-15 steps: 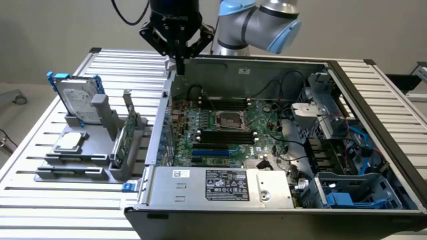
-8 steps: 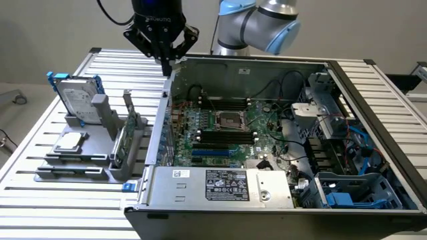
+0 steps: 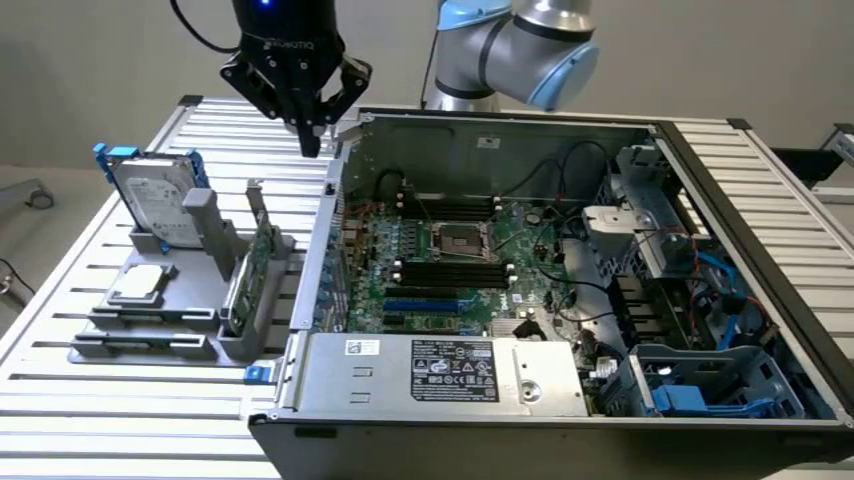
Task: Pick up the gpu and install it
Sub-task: 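Reach for the gpu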
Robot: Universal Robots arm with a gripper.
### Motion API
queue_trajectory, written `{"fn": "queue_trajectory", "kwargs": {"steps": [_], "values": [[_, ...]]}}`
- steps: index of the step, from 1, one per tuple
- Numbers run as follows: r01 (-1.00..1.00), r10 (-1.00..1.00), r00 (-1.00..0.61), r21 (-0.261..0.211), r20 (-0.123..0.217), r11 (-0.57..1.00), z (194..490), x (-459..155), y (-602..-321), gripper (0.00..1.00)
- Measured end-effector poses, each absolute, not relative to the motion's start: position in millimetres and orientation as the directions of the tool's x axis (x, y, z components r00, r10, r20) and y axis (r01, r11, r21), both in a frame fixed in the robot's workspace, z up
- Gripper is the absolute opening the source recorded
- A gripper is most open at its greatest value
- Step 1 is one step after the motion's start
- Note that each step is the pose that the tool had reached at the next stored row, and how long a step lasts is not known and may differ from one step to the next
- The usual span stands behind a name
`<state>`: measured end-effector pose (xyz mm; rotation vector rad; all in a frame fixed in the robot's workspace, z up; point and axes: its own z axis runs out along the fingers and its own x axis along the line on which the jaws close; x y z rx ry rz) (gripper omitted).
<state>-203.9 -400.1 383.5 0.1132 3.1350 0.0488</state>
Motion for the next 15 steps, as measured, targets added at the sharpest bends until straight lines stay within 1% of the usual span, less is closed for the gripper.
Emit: {"fn": "queue_trajectory", "kwargs": {"steps": [15], "values": [[0.072, 0.071, -0.997, 0.025, 0.010, 0.997, 372.8, -236.2, -405.0, 0.11]]}}
